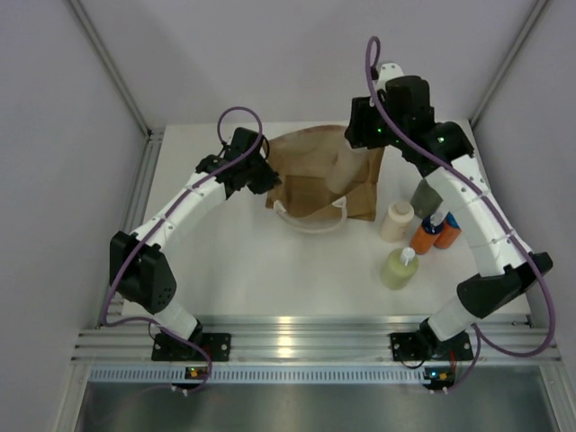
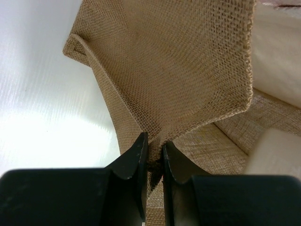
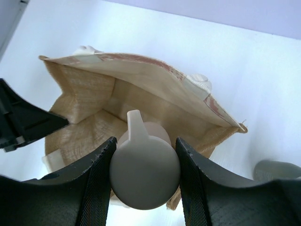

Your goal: Take the personal care products out of the canvas bag

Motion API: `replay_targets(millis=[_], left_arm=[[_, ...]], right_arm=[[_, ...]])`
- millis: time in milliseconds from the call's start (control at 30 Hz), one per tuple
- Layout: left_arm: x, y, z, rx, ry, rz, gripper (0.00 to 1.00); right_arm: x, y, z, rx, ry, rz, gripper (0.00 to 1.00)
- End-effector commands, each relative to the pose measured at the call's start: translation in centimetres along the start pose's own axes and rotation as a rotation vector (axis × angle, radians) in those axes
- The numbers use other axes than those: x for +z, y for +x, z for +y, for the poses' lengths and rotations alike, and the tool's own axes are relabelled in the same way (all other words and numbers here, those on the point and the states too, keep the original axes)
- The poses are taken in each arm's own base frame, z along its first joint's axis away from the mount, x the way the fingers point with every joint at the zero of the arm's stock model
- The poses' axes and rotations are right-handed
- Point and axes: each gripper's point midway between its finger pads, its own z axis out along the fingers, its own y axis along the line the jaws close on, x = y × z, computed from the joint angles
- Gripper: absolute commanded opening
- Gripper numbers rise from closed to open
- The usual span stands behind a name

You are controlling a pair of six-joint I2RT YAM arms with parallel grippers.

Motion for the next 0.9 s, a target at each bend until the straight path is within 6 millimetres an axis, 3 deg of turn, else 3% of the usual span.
replay_targets(millis=[0,200,367,600,733,767,833,867], left_arm=[[0.6,-0.7,1.7,0.029,-0.069,-0.029,0.0],[0.7,-0.9,1.8,0.028,-0.074,-0.036,0.0],[0.8,-0.9,1.7,0.03,-0.072,-0.033,0.0],[0.6,-1.1,1.5,0.041,-0.067,-0.041,0.0],[0.5,-1.3,1.3,0.041,-0.062,-0.042,0.0],[0.4,-1.2,1.2,0.044,-0.058,-0.039,0.0],[0.4,-1.2,1.2,0.042,-0.057,-0.038,0.0],[0.4,-1.1,1.3,0.044,-0.06,-0.036,0.0]], right_arm=[[-9.3,-9.5,1.8,0.032,-0.102,-0.348,0.0],[-14.8,-13.0,1.9,0.051,-0.132,-0.48,0.0],[-17.7,-13.5,1.7,0.051,-0.14,-0.525,0.0],[-19.6,-12.0,0.5,0.008,-0.094,-0.514,0.0],[-19.3,-9.7,-0.4,-0.008,-0.06,-0.471,0.0],[-20.1,-9.3,-0.7,-0.009,-0.053,-0.482,0.0],[-18.9,-7.4,-1.1,-0.016,-0.032,-0.431,0.0],[-19.5,-6.8,-1.2,-0.021,-0.034,-0.435,0.0]])
